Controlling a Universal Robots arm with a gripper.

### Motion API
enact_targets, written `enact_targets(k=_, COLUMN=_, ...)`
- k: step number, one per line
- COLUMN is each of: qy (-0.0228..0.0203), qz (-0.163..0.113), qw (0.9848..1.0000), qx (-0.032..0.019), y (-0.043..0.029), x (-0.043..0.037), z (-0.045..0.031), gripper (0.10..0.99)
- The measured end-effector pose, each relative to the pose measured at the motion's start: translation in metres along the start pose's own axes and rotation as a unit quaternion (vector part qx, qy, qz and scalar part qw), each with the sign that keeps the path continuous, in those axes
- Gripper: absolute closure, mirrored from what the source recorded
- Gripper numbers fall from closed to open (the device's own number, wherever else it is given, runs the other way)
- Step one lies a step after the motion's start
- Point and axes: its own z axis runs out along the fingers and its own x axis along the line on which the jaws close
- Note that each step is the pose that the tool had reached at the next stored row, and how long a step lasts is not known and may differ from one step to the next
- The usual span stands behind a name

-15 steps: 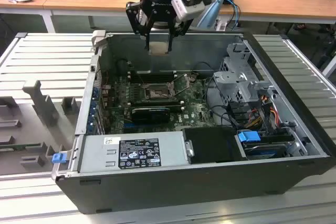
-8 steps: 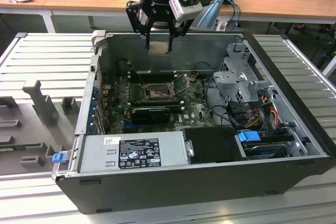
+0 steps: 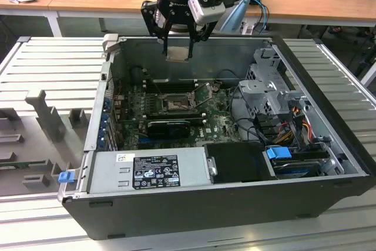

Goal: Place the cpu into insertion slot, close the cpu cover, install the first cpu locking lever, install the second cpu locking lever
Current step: 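Place the cpu into insertion slot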

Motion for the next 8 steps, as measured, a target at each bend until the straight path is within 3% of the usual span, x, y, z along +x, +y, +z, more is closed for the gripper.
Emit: enact_targets(k=8, qy=-0.0016, qz=0.018, qw=0.9998, qx=-0.0003, y=0.0000, x=0.0000, z=0.0000, gripper=0.557)
